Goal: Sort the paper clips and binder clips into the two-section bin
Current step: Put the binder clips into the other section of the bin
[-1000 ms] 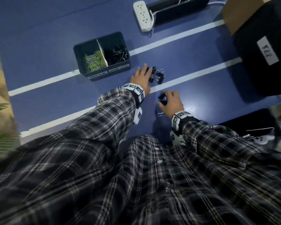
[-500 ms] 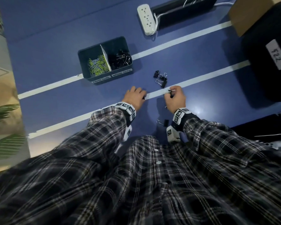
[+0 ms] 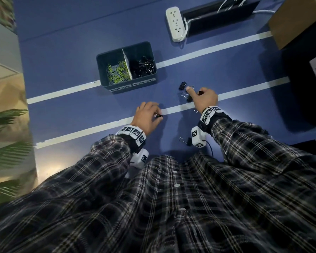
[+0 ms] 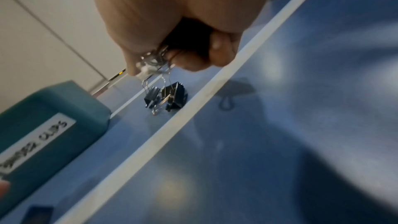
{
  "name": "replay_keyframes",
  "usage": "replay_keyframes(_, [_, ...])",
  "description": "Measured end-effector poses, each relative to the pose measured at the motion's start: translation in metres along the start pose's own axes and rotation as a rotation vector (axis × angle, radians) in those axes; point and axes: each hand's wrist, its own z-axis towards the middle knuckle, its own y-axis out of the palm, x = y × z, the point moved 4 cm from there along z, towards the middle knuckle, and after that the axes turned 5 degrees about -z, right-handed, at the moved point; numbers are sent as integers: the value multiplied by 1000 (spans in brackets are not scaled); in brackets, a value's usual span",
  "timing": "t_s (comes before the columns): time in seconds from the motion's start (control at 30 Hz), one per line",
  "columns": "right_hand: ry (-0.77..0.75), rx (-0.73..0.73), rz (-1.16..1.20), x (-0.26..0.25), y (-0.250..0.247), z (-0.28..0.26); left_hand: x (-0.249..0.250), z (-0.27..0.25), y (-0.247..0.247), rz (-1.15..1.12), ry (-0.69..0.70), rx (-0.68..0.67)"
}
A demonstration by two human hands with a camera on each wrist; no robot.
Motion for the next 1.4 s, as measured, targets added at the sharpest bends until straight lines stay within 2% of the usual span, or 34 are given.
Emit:
replay_keyframes(0.07, [-29,-9,-109,-3,-1,-1,-6,-5,-4,-174,-110,11])
replay_keyframes(0.13, [-34,-42,-170,-3,-1,-4,-12,-6,-7,-251,-217,14])
replay_keyframes(0.23, [-80,-82,-265,1,6,-6,-21,-1,-12,-194,-319,16])
replay_keyframes(0.37, [-80,-81,-325,9,11,-8,-27,0,-12,22,-404,0])
replay_keyframes(0.53, [38,-95,-141,21,11,-9,-37,-12,8,219,-411,-237])
replay_keyframes(0.7, [107,-121,148,15,8,-5,-37,-27,20,145,-335,-253])
replay_keyframes(0.8, [186,-241,343,-4,11,-10,-36,-34,21,159,-331,-245])
replay_keyframes(0.9, [154,-343,392,-38,16,-13,-34,-39,20,141,-336,-209])
replay_keyframes(1.07, [-9,-312,367,-123,20,-5,-36,-48,14,14,-370,-149])
replay_keyframes(1.17, [-64,-306,310,-173,22,3,-32,-47,-3,-159,-366,12])
replay_keyframes(1.3, [-96,-357,243,-207,36,14,-21,-19,-60,-265,-309,288])
replay_keyframes(1.4, [-159,-448,138,-218,36,3,-26,15,-101,-301,-334,377])
